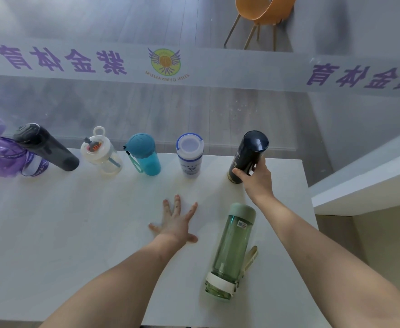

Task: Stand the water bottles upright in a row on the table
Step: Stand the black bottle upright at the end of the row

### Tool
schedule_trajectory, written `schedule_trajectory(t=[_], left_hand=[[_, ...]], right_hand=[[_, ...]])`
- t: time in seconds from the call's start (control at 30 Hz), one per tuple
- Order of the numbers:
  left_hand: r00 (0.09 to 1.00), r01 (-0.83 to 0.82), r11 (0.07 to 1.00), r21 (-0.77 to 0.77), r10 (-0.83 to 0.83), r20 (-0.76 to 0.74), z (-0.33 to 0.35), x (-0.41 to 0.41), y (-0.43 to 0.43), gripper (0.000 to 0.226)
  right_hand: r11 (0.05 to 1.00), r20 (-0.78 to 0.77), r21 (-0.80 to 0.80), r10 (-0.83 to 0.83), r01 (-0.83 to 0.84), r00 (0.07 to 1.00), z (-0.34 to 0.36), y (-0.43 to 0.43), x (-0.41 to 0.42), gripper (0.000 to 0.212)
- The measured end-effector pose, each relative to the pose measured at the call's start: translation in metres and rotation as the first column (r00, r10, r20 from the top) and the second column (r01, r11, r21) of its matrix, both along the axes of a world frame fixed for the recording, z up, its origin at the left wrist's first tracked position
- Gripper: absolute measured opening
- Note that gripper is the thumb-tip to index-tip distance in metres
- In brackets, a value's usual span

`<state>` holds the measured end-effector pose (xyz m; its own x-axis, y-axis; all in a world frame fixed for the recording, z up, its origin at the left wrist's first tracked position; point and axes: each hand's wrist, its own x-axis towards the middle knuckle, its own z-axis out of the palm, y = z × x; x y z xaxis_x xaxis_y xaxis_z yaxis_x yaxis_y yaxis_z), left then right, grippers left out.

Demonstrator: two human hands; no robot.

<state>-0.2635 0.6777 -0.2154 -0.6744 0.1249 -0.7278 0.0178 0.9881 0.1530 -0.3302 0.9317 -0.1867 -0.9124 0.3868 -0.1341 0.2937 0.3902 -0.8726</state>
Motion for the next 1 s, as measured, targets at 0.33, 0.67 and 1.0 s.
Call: schedule_trajectory(t=[0.33, 0.67, 1.0], left_hand=[[1.000, -0.003, 1.000, 0.001, 0.003, -0.006, -0.003, 0.000, 0.000, 0.116], [1.000, -0.007, 1.000, 0.005, 0.007, 0.000, -0.004, -0.001, 0.000, 0.116], [1.000, -0.007, 1.000, 0.016, 0.007, -0.004, -0.004, -0.001, -0.001, 0.117]], right_hand=[[0.997, 0.011, -0.054, 0.051, -0.050, 0.999, 0.004, -0.003, -0.004, 0.062], [0.997, 0.014, -0.059, 0.050, -0.049, 0.999, 0.005, -0.007, -0.005, 0.061], [1.000, 0.123, 0.000, 0.007, -0.007, 0.992, 0.018, 0.003, 0.050, 0.069]])
